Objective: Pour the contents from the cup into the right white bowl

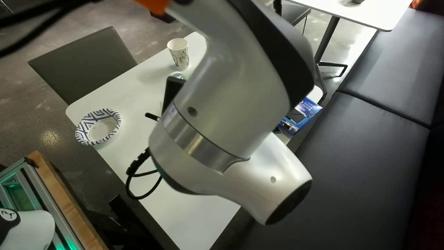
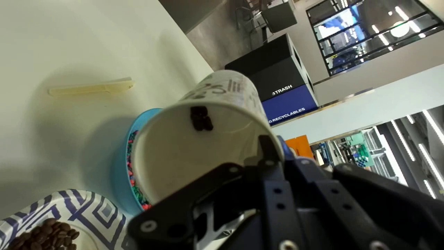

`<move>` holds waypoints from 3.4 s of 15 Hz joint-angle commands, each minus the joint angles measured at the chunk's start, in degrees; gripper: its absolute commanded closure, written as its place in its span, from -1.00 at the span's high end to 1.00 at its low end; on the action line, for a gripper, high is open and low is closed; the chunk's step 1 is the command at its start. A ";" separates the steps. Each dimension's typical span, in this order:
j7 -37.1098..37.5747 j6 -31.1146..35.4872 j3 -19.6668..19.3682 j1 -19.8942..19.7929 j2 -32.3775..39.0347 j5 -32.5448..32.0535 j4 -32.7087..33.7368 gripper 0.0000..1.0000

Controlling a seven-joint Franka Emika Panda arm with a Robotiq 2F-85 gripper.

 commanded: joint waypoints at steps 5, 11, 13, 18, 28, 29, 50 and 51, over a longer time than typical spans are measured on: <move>2.72 -10.66 3.05 -5.62 12.66 10.18 9.07 -0.98; 7.98 -18.76 4.03 -7.89 18.28 15.58 12.81 -0.98; 10.27 -21.18 4.27 -8.50 19.63 17.84 13.74 -0.98; 13.18 -23.09 3.95 -8.31 21.94 20.44 15.06 -0.98; 11.53 -17.47 1.32 -2.76 15.91 14.06 11.02 -0.98; 10.34 -16.18 0.81 -1.34 14.14 11.77 10.04 -0.98; 4.88 29.35 22.64 24.55 -9.64 -13.17 -3.54 -0.93; 4.88 29.91 22.95 24.84 -9.65 -13.83 -3.54 -0.93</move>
